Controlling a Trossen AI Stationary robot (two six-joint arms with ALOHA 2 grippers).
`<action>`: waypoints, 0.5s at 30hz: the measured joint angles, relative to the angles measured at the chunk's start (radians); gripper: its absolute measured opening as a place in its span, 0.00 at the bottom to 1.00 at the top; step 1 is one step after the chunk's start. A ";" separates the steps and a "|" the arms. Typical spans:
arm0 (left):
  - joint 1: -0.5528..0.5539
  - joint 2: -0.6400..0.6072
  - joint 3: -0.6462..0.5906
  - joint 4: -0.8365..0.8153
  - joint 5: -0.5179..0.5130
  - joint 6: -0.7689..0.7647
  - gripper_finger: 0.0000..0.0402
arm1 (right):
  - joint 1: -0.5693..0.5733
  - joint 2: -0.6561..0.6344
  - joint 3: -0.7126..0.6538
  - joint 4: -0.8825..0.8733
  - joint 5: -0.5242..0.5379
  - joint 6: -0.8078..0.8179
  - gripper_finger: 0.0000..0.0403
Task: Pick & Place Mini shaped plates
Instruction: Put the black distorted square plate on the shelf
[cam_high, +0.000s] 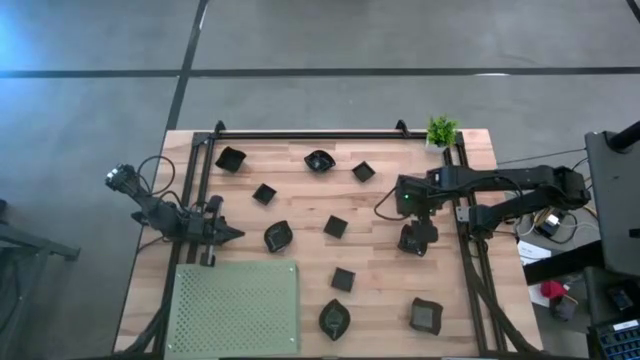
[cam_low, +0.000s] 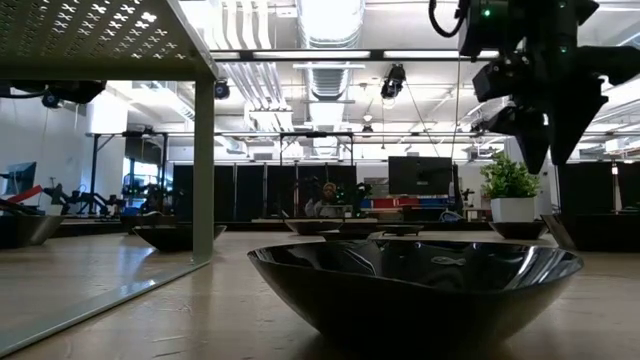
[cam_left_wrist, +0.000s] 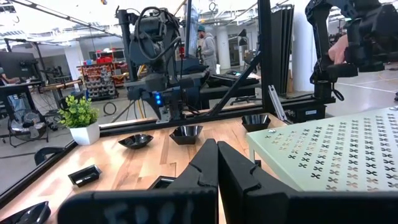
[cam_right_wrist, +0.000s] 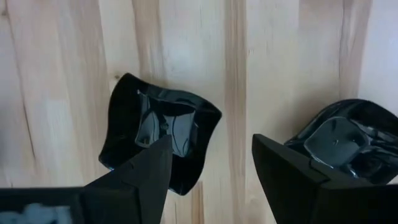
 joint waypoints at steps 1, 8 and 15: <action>0.000 0.000 0.000 0.000 0.000 0.000 0.00 | 0.000 0.001 0.002 -0.001 -0.001 0.000 0.54; 0.000 0.000 0.000 0.000 0.000 0.000 0.00 | 0.000 0.035 0.004 0.010 -0.002 0.004 0.54; 0.000 0.000 0.000 0.000 0.000 0.000 0.00 | 0.000 0.132 0.005 0.010 -0.002 0.004 0.54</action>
